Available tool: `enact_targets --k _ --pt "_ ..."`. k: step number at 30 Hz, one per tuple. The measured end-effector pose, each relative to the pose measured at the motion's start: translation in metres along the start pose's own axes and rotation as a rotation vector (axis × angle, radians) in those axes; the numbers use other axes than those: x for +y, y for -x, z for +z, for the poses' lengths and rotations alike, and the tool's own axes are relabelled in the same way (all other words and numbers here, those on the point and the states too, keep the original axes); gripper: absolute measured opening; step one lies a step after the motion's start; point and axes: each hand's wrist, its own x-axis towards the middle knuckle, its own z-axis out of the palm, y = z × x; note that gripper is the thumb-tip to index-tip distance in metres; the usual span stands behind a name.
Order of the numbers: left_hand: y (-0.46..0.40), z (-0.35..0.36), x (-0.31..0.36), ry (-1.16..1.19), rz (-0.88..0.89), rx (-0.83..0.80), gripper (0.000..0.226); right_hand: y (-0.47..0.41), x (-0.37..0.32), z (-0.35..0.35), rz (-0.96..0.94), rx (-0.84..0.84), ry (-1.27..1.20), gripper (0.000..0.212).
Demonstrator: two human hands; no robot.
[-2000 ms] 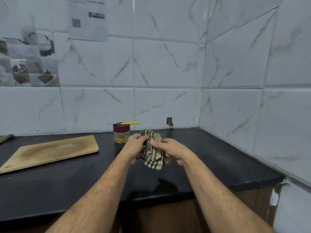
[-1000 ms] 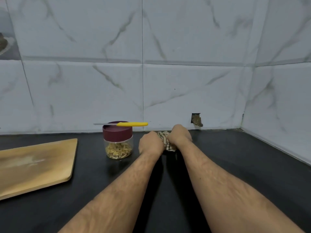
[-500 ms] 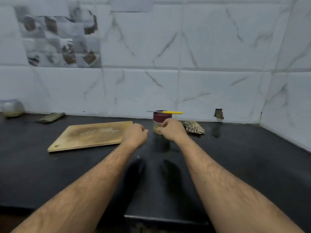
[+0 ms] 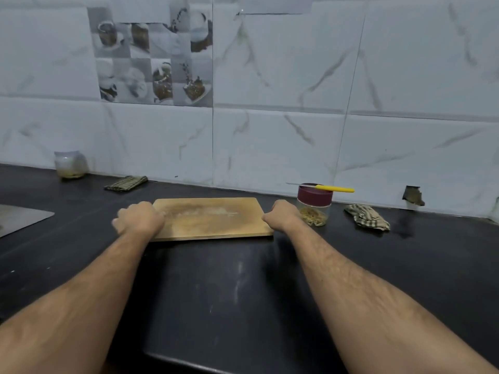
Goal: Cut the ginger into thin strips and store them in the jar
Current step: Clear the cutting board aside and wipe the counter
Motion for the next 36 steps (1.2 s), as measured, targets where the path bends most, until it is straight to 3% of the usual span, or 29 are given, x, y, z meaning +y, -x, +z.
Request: enact_targets --k 3,7,11,15,24,36 --pt "-0.029 0.011 -0.01 -0.038 -0.124 -0.069 0.054 -0.022 -0.002 0.013 0.057 -0.02 0.022 0.008" --pt "-0.048 0.028 -0.012 0.011 -0.18 -0.108 0.057 -0.038 -0.006 0.028 0.12 -0.042 0.01 0.006" --pt "-0.049 0.039 -0.012 0.078 -0.208 -0.053 0.036 -0.042 -0.011 0.042 0.175 -0.011 -0.032 0.012" --pt "-0.037 0.036 -0.008 0.145 -0.211 -0.031 0.028 -0.026 -0.007 0.036 0.235 0.025 -0.024 0.034" --pt "0.045 -0.017 0.0 0.196 -0.123 0.081 0.028 0.07 0.028 -0.013 0.306 0.15 -0.178 0.036" --pt "0.205 -0.004 0.048 0.244 0.062 -0.056 0.023 0.215 0.145 -0.095 0.373 0.316 -0.083 0.017"
